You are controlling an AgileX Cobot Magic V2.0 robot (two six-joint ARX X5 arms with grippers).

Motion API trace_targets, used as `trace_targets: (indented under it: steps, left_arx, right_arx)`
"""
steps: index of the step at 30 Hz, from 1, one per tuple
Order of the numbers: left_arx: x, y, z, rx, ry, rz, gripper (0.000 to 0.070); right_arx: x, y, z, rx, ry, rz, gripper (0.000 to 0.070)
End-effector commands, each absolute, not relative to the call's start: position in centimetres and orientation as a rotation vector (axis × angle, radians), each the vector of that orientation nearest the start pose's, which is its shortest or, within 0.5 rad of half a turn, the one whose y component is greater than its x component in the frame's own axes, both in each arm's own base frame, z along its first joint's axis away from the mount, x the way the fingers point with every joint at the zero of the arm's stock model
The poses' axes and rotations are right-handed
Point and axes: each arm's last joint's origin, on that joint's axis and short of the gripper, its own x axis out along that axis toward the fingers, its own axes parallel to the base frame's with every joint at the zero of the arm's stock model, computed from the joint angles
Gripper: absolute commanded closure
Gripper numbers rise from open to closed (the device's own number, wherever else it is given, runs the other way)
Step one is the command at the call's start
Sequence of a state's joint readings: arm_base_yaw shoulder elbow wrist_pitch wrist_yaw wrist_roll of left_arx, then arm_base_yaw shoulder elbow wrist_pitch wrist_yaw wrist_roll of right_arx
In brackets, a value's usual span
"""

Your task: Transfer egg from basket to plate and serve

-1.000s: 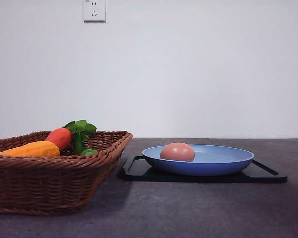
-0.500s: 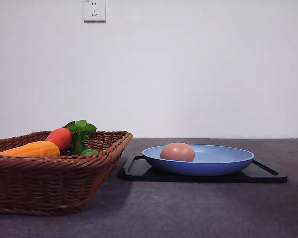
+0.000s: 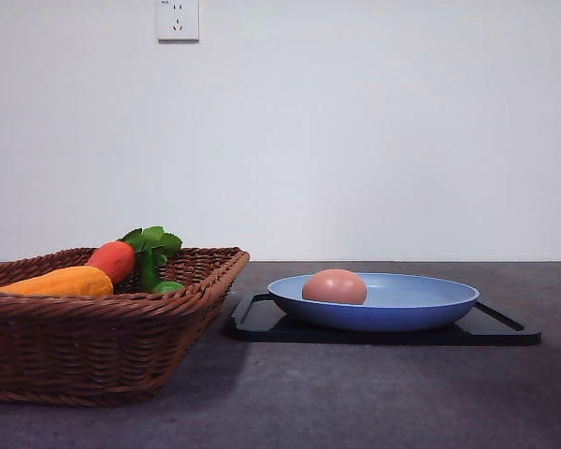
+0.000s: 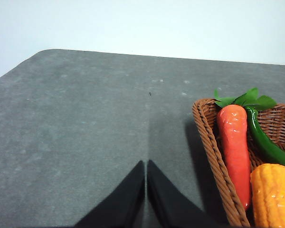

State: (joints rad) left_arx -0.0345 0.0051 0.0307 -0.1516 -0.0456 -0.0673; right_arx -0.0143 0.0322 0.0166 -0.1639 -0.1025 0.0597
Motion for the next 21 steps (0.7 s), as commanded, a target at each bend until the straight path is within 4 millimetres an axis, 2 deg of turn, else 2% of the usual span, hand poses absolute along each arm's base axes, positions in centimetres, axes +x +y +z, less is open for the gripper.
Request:
trace_targets:
  steps: [1, 21]
  left_arx:
    - [9.68, -0.20, 15.10, -0.064, 0.137, 0.012, 0.0700]
    - [9.68, -0.20, 15.10, -0.064, 0.137, 0.012, 0.0700]
  right_arx:
    - [9.72, 0.16, 15.06, 0.081, 0.176, 0.082, 0.0700]
    - [9.72, 0.16, 15.06, 0.081, 0.176, 0.082, 0.0700]
